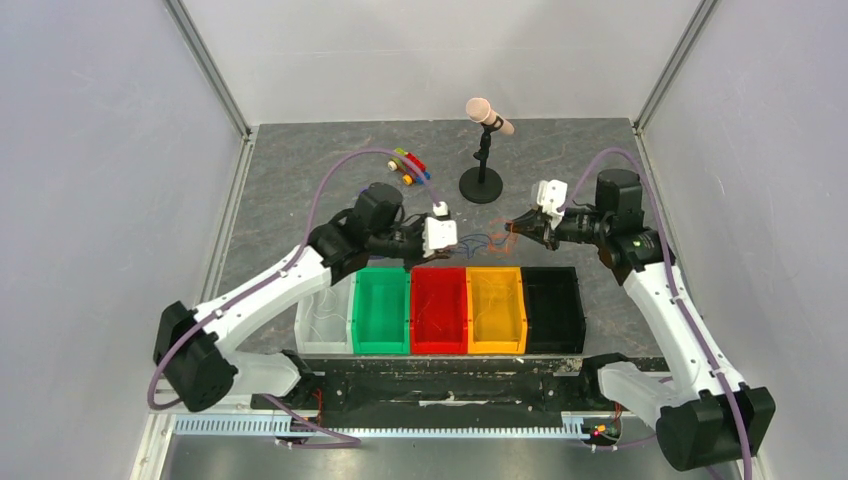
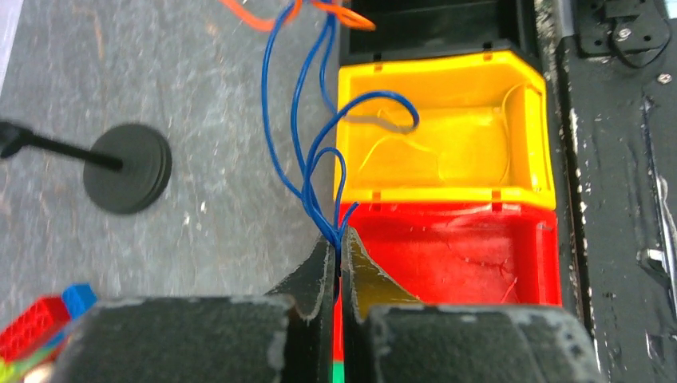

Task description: Untangle the cables

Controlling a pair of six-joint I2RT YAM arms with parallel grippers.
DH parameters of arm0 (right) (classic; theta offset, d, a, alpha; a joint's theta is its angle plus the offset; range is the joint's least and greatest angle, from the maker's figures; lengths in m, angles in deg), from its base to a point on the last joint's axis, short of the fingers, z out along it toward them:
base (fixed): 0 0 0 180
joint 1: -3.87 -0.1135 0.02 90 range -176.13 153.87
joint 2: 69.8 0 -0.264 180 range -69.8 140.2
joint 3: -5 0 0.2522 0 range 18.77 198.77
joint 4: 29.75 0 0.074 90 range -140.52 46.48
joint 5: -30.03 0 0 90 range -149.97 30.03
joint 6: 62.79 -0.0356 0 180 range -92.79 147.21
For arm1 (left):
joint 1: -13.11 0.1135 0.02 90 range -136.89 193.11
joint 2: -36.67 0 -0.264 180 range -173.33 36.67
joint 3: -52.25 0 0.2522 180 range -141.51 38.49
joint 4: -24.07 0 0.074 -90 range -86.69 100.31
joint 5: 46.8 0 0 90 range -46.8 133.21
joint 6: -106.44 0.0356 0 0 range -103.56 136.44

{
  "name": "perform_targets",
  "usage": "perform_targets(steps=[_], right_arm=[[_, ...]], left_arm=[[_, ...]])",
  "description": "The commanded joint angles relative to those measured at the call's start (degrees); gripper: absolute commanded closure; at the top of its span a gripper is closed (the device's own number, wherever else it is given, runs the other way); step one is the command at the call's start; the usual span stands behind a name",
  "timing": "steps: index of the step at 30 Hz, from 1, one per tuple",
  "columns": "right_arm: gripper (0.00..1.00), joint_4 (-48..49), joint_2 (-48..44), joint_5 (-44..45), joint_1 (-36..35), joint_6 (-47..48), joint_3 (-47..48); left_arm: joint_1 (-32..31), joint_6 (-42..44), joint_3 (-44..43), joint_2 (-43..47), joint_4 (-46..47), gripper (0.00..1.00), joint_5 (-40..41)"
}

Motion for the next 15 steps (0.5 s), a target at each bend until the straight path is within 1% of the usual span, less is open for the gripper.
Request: perform_targets(steps=[1, 6, 9, 15], right_arm=[[1.0, 5.8, 2.1, 0.8, 4.5, -6.2, 1.3], [1.0, 8.3, 6.3, -2.1, 12.4, -10.5, 5.0], [1.0, 9.5, 8.1, -2.7, 15.3, -12.6, 7.2], [1.0, 17.1, 10.1, -3.3, 21.0, -20.6, 8.1]], left_arm=[[5.4, -2.6, 3.1, 6.8, -2.2, 0.98, 0.6], [12.0, -0.6, 6.3, 12.1, -7.7, 0.98, 0.1], [14.7, 0.5, 8.0, 14.6, -10.1, 0.98, -0.1], [18.6, 0.9, 9.0, 17.1, -13.4, 0.98, -1.7]])
